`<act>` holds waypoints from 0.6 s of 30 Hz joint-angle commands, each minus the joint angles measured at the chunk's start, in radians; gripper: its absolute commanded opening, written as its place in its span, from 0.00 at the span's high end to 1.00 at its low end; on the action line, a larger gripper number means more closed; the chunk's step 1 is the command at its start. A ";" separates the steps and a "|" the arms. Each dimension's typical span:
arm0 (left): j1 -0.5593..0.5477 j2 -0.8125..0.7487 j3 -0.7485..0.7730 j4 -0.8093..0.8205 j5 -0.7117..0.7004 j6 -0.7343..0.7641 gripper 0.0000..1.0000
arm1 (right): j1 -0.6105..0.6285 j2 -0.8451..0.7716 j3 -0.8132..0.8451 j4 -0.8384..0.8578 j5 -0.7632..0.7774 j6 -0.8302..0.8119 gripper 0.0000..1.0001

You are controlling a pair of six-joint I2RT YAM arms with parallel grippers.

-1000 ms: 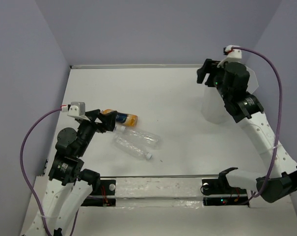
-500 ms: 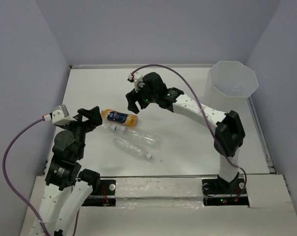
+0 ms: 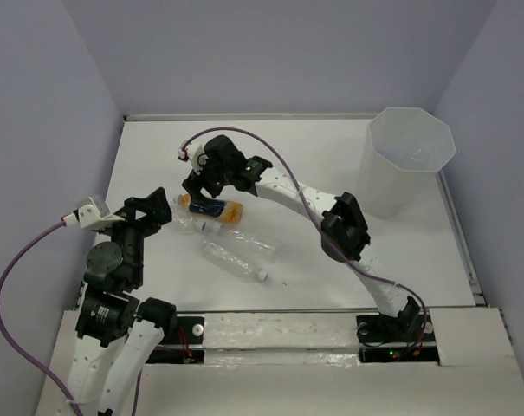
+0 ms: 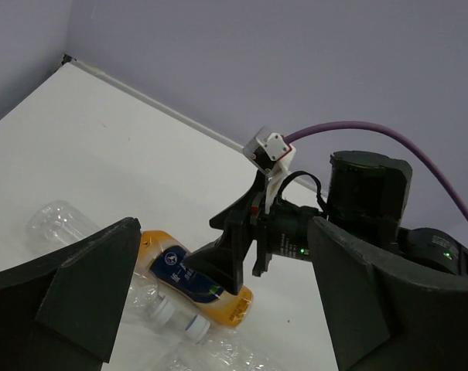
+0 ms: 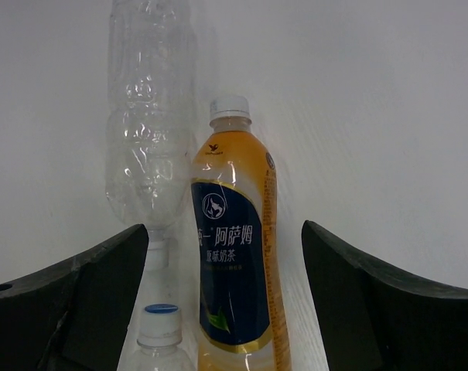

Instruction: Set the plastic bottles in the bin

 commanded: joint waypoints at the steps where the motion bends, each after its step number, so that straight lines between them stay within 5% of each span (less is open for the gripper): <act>1: 0.005 0.003 0.009 0.060 0.012 0.015 0.01 | 0.004 0.095 0.133 -0.078 -0.041 -0.028 0.15; 18: 0.005 -0.007 0.010 0.063 0.018 0.023 0.01 | -0.038 0.216 0.173 -0.102 0.099 -0.083 0.23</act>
